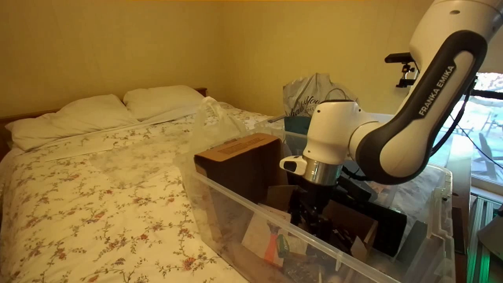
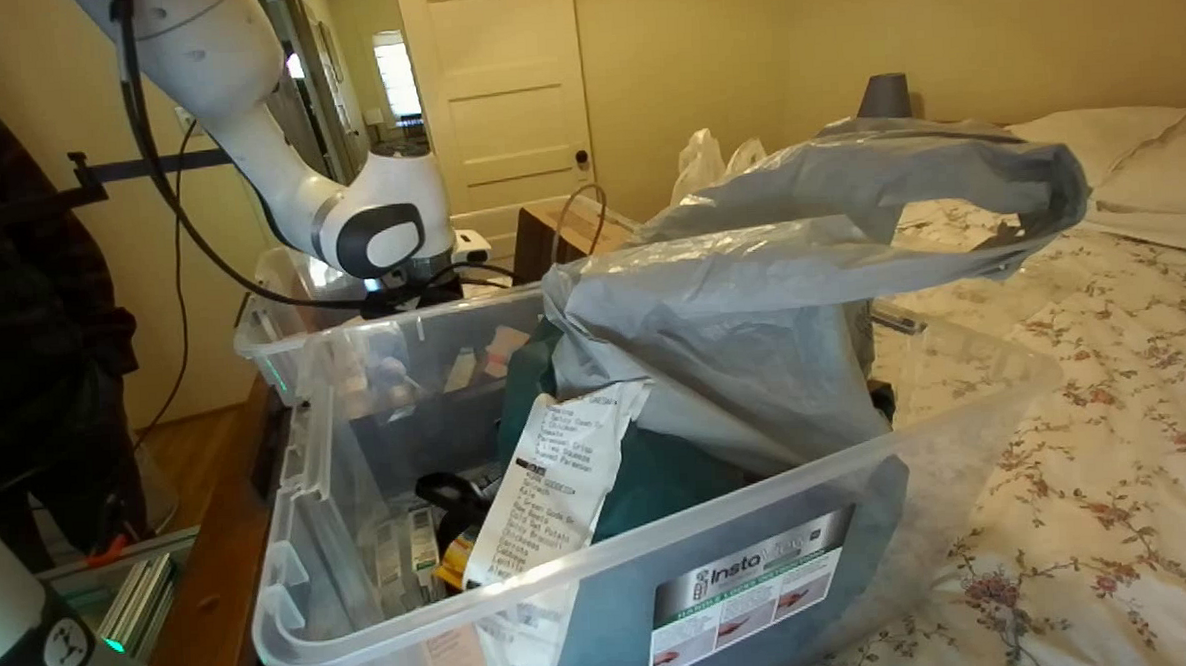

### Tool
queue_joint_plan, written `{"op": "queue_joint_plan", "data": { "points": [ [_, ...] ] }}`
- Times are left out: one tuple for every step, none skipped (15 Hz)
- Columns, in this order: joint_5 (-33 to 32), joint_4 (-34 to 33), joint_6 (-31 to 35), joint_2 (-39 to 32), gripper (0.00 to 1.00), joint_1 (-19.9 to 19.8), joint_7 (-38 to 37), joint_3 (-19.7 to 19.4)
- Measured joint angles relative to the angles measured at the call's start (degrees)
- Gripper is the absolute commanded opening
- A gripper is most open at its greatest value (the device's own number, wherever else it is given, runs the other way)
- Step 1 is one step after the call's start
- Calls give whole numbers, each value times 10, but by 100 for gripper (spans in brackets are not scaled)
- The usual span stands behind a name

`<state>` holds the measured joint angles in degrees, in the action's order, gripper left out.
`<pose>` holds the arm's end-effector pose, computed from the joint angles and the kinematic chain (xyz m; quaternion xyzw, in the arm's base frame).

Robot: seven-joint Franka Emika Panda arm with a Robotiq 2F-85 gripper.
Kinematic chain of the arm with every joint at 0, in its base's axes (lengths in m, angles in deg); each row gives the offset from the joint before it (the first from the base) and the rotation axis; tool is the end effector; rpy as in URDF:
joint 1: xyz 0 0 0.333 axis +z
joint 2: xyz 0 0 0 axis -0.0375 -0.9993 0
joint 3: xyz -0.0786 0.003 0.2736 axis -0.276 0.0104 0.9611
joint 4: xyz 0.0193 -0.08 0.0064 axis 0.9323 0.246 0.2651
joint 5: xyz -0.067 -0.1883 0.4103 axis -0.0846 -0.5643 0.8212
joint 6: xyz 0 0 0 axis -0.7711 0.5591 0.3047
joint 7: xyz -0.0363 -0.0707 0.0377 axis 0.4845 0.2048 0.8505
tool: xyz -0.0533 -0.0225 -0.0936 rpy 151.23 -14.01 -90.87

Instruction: Pick up the white and green box from the container on the left and put it in the container on the right.

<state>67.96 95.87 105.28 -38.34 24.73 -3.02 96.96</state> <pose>0.3839 0.4103 0.1166 -0.8575 -0.4980 -0.0606 0.1136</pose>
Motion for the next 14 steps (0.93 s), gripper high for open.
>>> {"op": "queue_joint_plan", "data": {
  "points": [
    [-28, -1, 9, -11, 100, 8, -28, -9],
    [-52, -3, 15, -22, 99, 16, -52, -19],
    [-72, -6, 18, -32, 82, 24, -72, -27],
    [-88, -9, 20, -40, 74, 31, -89, -35],
    [-101, -14, 20, -47, 69, 37, -102, -41],
    [-113, -20, 20, -55, 62, 43, -113, -47],
    [-122, -25, 20, -62, 53, 47, -121, -51],
    [-130, -32, 19, -68, 47, 51, -129, -55],
    [-137, -37, 18, -72, 39, 54, -134, -59],
    [-143, -41, 16, -74, 34, 57, -139, -63],
    [-149, -44, 14, -73, 28, 60, -145, -67],
    [-156, -46, 13, -72, 27, 63, -153, -72],
    [-162, -47, 10, -70, 26, 67, -161, -76],
    [-168, -48, 4, -66, 25, 71, -169, -81]
  ]
}}
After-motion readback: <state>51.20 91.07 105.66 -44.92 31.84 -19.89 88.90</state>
